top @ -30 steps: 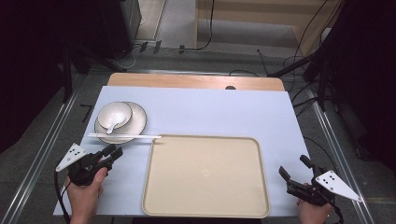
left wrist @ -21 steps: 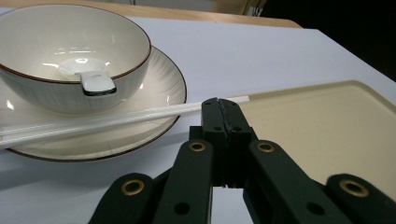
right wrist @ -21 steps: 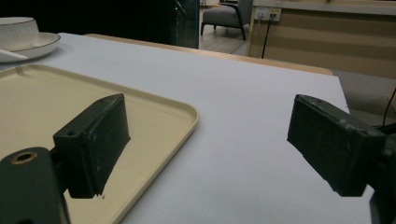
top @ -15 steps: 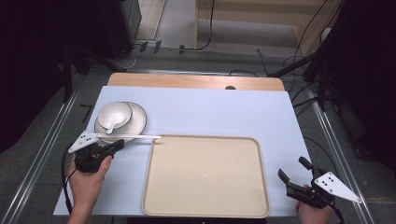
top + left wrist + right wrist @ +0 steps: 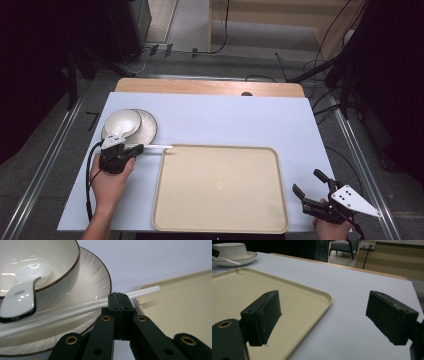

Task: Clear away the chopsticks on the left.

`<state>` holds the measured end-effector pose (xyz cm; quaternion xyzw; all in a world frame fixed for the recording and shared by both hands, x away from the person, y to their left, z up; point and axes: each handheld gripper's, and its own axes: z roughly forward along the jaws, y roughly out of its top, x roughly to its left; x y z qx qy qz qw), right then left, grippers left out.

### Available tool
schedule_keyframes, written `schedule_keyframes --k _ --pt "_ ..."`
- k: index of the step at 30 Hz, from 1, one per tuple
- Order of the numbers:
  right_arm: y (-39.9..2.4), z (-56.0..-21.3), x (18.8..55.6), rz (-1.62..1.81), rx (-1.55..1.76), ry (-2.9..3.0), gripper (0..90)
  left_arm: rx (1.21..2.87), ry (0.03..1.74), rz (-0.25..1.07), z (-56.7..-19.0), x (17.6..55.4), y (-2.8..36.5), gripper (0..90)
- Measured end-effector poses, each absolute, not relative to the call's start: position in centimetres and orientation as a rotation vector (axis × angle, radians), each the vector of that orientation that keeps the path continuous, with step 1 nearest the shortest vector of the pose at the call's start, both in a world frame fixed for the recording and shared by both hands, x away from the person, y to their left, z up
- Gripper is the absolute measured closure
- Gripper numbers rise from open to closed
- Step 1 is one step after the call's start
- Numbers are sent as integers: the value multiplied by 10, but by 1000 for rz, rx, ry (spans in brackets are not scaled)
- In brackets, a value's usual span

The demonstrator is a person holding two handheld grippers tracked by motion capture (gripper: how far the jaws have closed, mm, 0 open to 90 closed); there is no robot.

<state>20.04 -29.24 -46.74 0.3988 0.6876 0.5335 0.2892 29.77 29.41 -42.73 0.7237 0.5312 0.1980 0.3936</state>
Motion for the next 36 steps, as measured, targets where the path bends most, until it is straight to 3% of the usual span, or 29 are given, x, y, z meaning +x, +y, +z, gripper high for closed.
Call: schedule_keyframes --k 36 --pt "-293 -467 200 1422 1050 1842 132 1806 1418 602 -442 325 287 900"
